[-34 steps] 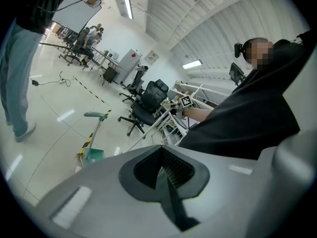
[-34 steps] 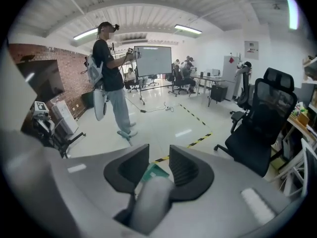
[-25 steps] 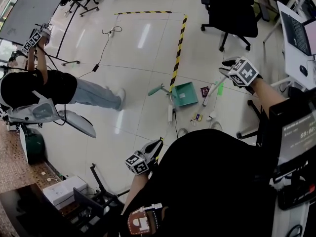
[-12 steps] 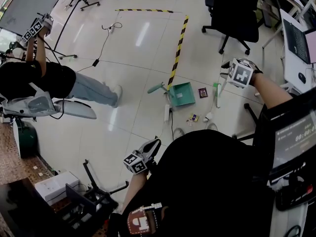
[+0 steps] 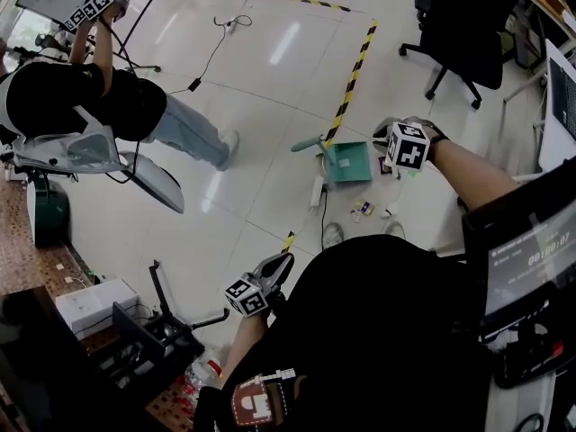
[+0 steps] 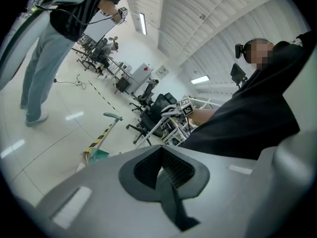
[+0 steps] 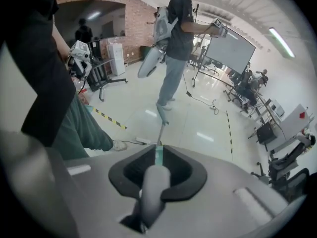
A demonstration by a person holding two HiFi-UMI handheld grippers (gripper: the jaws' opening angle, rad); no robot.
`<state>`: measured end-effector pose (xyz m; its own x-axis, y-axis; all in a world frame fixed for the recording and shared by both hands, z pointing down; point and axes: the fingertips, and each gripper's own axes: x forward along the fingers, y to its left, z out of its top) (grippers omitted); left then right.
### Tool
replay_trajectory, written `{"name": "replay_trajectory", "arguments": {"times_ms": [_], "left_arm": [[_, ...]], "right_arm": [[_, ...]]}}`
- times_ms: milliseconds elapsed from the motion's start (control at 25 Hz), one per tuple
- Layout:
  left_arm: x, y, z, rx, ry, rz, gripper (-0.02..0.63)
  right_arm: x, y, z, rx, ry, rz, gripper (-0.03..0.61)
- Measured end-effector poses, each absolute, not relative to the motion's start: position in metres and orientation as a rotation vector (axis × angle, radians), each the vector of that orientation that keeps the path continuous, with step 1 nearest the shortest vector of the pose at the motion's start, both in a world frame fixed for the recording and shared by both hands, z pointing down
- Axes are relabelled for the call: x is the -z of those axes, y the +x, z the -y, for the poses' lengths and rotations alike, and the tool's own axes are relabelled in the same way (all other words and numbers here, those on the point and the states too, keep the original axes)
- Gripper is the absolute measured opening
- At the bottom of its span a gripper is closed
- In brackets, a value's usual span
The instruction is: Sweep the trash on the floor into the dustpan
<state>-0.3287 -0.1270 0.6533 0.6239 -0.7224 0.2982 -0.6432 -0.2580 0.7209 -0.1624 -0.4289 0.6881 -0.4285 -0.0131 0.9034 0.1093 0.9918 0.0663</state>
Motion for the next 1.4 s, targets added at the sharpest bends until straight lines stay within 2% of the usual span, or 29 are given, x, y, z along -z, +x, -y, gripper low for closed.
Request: {"name": "replay_trajectory", "arguments": {"times_ms": [240, 440, 960, 1400], "left_arm": [[-0.657, -0.337, 0.122, 0.122, 1.965, 1.095, 0.0], [-0.655, -0.336, 0.131, 0.124, 1.985, 1.075, 0.0], [-0.64, -0.298, 0.17, 0.077, 2.077, 0.998, 0.0], [-0.613, -0.2, 0.186, 0.016, 2.172, 0.921, 0.0]], "right_arm": [[-0.665, -0.215, 0.428, 0.087, -0.022, 2.164, 0.041], [-0.645, -0.206, 0.445, 0.048, 0.097, 2.225, 0.041], [-0.596, -0.079, 0.454, -0.111, 0.306, 2.212, 0.041], [-0.586, 0.055, 0.422, -0.191, 0.471, 2.249, 0.041]]}}
